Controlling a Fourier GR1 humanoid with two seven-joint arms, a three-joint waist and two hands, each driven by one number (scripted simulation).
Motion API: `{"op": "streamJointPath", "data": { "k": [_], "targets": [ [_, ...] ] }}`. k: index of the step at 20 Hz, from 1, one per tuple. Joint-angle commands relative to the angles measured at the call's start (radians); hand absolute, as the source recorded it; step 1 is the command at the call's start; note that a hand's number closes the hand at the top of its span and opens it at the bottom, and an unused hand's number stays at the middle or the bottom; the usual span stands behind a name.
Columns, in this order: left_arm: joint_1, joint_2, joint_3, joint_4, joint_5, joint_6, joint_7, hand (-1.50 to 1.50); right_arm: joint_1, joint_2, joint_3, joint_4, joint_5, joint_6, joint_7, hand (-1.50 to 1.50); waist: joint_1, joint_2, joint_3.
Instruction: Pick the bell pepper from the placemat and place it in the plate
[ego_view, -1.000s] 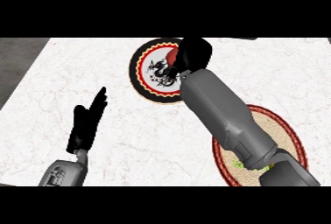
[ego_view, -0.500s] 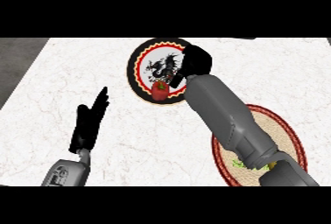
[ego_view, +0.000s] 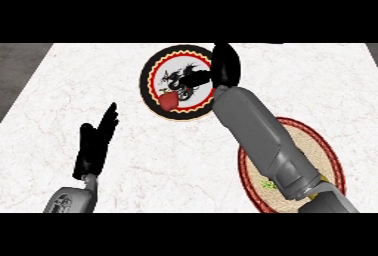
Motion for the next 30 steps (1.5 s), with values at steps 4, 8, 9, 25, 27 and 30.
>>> {"op": "streamJointPath", "data": {
  "k": [4, 8, 9, 25, 27, 30],
  "targets": [
    [0.002, 0.009, 0.024, 0.009, 0.005, -0.004, -0.023, 0.0, 0.088, 0.0, 0.004, -0.097, -0.297, -0.11, -0.245, -1.5, -0.009, -0.009, -0.002],
    [0.067, -0.016, -0.005, -0.02, -0.011, 0.01, -0.022, 0.0, 0.124, 0.0, -0.039, -0.045, -0.403, -0.014, -0.443, -1.5, -0.038, -0.014, -0.002],
    [0.044, 0.026, 0.013, -0.07, 0.003, -0.018, 0.019, 0.0, 0.135, 0.0, 0.014, -0.03, -0.461, -0.071, -0.469, -1.5, -0.01, -0.01, -0.001],
    [0.029, 0.022, 0.039, -0.032, 0.01, -0.046, 0.007, 0.0, 0.046, 0.0, 0.217, 0.192, -0.715, -0.178, -0.602, -1.5, -0.002, -0.008, -0.003],
    [0.023, -0.009, 0.03, -0.008, 0.002, -0.029, -0.012, 0.0, 0.058, 0.0, 0.207, 0.235, -0.727, -0.15, -0.647, -1.5, -0.011, -0.006, -0.002],
    [0.065, 0.005, 0.02, -0.023, -0.01, -0.042, -0.025, 0.0, 0.045, 0.0, 0.236, 0.223, -0.752, -0.177, -0.626, -1.5, -0.017, -0.011, -0.002]
  ]
}}
